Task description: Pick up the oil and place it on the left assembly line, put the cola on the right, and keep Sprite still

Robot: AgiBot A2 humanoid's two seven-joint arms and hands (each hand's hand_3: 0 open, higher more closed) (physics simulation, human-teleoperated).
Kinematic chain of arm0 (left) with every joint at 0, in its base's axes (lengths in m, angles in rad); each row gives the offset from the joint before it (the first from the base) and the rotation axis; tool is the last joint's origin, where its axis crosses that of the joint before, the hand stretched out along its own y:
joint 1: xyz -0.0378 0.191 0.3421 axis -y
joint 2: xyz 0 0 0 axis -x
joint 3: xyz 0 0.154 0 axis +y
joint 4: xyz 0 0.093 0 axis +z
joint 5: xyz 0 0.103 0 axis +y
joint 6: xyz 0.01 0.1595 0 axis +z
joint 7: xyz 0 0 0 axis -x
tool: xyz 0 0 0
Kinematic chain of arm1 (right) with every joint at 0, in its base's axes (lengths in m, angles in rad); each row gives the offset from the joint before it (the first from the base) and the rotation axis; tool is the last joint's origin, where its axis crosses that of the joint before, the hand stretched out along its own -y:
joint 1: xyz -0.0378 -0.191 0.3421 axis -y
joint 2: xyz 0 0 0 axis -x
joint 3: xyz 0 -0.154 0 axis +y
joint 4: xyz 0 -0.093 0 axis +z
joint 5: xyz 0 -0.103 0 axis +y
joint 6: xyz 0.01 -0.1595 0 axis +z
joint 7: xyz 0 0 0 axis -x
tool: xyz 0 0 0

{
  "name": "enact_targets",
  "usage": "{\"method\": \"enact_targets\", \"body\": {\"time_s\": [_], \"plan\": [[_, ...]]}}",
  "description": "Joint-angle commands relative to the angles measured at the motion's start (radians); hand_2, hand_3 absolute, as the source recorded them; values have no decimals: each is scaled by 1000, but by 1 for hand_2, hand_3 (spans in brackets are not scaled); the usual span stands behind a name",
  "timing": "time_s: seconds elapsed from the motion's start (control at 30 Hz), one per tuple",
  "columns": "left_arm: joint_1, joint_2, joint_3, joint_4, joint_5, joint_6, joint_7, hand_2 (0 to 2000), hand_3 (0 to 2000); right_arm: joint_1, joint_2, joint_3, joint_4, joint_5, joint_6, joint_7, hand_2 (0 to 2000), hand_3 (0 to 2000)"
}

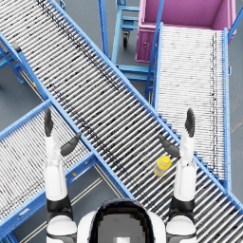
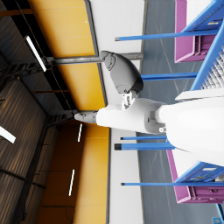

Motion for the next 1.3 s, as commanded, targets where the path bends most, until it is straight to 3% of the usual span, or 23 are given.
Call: {"method": "enact_targets", "body": {"time_s": [0.03, 1.3], "plan": [[16, -1, 2, -4, 0, 0, 0, 0, 0, 5, 0, -3, 7, 0, 0, 0, 0, 0], [-32, 27, -11, -35, 0, 0, 0, 0, 0, -69, -33, 8, 41, 0, 0, 0, 0, 0]]}}
